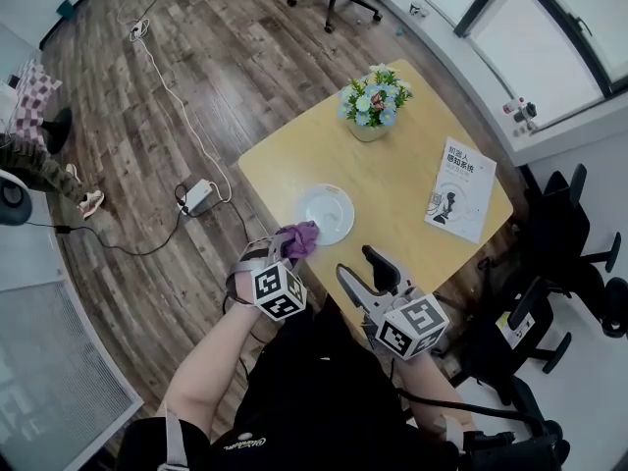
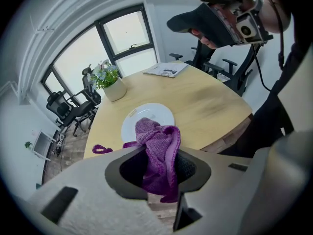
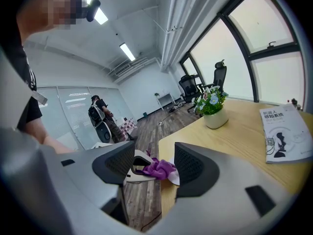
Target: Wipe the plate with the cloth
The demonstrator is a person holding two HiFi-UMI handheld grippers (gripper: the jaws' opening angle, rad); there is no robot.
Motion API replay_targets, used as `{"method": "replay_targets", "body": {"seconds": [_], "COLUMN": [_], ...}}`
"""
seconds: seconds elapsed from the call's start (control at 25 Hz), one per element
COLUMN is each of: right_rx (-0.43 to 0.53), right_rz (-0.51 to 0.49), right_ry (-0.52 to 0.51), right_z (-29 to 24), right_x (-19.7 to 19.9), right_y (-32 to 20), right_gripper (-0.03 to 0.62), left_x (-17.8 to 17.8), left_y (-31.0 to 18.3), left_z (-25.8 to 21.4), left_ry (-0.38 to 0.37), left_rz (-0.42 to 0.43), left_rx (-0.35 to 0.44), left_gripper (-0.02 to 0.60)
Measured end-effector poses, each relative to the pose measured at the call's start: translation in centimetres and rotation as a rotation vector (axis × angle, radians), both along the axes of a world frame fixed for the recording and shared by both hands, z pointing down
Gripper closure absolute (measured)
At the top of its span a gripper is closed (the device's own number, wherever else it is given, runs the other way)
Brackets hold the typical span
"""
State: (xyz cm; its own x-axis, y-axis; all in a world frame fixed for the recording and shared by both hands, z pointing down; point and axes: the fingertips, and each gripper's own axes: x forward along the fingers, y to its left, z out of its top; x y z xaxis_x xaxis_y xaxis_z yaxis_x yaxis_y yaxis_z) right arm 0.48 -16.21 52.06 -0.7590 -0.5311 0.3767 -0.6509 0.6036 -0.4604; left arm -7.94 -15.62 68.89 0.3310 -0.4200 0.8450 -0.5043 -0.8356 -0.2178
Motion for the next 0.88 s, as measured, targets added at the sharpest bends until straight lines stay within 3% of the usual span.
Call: {"method": "replay_targets", "body": {"seconds": [0.24,0.6,0.88], "right_rx": [0.006,0.008,0.01], "right_rz": [0.006,0.009,0.026], "right_ry": [-0.004,0.011,0.02], "right_z": [-0.2,-0.1,0.0], "right_x": [0.5,0.7,1.5], "right_y": [-0.3,0.1,-0.2], "right_gripper": [0.341,0.341,0.341], "left_x": [0.6,-1.4,0.2], "left_y": [0.7,-10.2,-8.9], "left_z": [-0.7,-1.5,0.1], "left_ry": [0.029,-0.075,-0.069], "left_rz": [0.004,0.045,0.078], "left_rx": [-0.016,0.073,0.027], "left_gripper": [0.463,0.463,0.463]}}
